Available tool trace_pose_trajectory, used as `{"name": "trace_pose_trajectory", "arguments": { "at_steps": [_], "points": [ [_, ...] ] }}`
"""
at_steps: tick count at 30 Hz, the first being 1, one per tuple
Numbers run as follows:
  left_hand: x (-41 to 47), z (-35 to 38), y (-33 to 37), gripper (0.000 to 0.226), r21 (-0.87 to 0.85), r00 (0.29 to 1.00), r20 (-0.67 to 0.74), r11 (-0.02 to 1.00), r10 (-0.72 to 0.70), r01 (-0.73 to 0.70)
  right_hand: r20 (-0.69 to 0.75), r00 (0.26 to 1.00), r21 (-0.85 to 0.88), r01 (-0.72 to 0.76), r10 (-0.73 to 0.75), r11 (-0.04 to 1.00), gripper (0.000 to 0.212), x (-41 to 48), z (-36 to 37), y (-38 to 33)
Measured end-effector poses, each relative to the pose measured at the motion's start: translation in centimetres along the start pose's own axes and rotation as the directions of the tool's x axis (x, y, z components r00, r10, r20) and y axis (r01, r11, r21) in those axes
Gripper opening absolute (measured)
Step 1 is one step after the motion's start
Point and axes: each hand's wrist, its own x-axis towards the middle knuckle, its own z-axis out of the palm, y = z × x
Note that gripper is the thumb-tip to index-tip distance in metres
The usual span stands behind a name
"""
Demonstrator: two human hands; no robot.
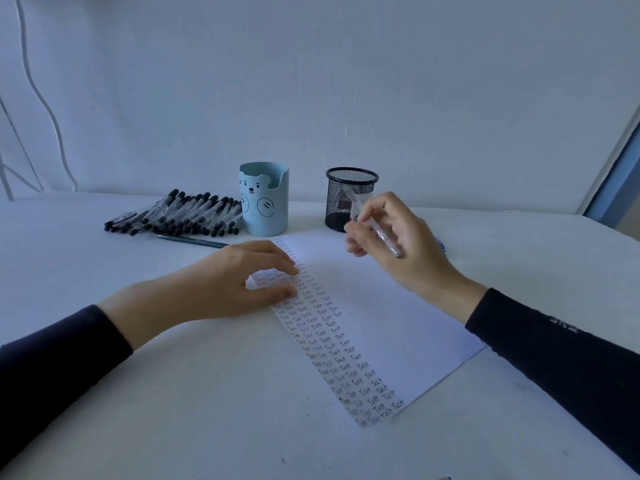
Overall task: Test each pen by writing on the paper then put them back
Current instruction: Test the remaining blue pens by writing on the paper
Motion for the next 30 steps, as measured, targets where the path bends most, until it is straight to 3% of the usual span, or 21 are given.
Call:
{"name": "trace_pose_trajectory", "arguments": {
  "at_steps": [3, 7, 13, 19, 21, 25, 30],
  "points": [
    [-0.1, -0.1, 0.2, 0.059, 0.011, 0.997, 0.062, 0.999, -0.051, 0.05, 0.029, 0.998, 0.037, -0.048, 0.047, 0.998, 0.019, 0.0, 0.3, -0.4],
    [-0.1, -0.3, 0.3, 0.067, 0.029, 0.984, 0.124, 0.992, -0.128, 0.126, 0.171, 0.948, 0.174, -0.297, 0.268, 0.939, 0.035, 0.0, 0.4, -0.2],
    [0.0, -0.4, 0.6, 0.074, 0.024, 0.971, 0.163, 0.985, -0.174, 0.172, 0.258, 0.926, 0.205, -0.33, 0.275, 0.921, 0.005, 0.0, 0.8, -1.0],
    [0.1, -0.6, 0.6, 0.072, 0.007, 0.958, 0.198, 0.978, -0.207, 0.21, 0.371, 0.881, 0.097, -0.352, 0.294, 0.931, 0.005, -0.1, 0.6, -2.4],
    [0.1, -0.6, 0.6, 0.072, 0.007, 0.955, 0.209, 0.977, -0.208, 0.212, 0.365, 0.872, 0.032, -0.363, 0.328, 0.931, 0.016, -1.0, 1.2, -2.3],
    [0.1, -0.6, 0.7, 0.073, 0.008, 0.952, 0.221, 0.977, -0.21, 0.214, 0.199, 0.909, -0.02, -0.369, 0.366, 0.929, 0.046, -2.6, 2.8, -1.7],
    [0.1, -0.6, 0.7, 0.075, 0.001, 0.949, 0.229, 0.975, -0.217, 0.223, 0.164, 0.924, -0.05, -0.341, 0.345, 0.939, 0.046, -2.8, 3.1, -1.5]
  ]
}}
